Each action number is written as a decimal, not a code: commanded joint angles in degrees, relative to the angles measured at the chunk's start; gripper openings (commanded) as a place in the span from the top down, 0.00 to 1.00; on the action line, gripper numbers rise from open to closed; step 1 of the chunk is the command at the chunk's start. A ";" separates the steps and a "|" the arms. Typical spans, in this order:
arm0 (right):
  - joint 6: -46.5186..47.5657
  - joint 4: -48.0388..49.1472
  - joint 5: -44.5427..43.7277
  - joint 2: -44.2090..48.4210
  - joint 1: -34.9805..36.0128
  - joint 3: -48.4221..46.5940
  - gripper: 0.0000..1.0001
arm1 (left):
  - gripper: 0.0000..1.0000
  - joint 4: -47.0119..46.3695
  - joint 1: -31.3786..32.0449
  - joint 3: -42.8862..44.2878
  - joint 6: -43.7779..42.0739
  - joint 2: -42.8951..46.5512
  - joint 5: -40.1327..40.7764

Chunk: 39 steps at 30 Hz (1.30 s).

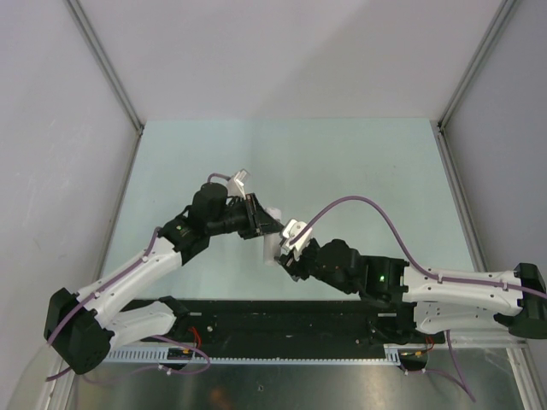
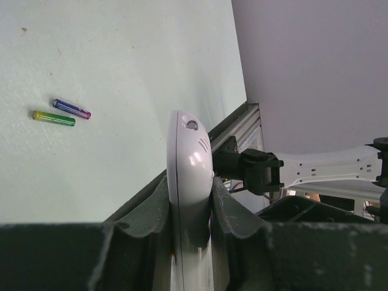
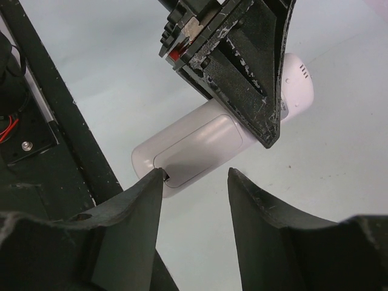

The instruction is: Load the batteries into the remote control

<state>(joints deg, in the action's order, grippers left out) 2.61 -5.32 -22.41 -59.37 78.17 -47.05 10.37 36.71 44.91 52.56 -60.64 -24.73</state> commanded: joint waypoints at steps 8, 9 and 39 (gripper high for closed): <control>0.47 0.84 1.06 -0.30 0.84 -0.15 0.54 | 1.00 -2.90 -0.32 2.73 0.79 1.67 -1.64; 0.46 0.75 1.06 -0.39 0.93 -0.15 0.54 | 1.00 -2.81 -0.32 2.73 0.79 1.67 -1.64; -0.15 1.19 -3.95 -0.13 1.46 -0.15 0.53 | 1.00 -2.81 1.00 2.64 1.32 2.37 -1.28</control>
<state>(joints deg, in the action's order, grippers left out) 2.61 -5.65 -24.80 -60.01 79.46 -47.05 9.91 37.04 45.01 52.95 -60.05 -24.60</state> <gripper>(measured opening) 0.479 0.267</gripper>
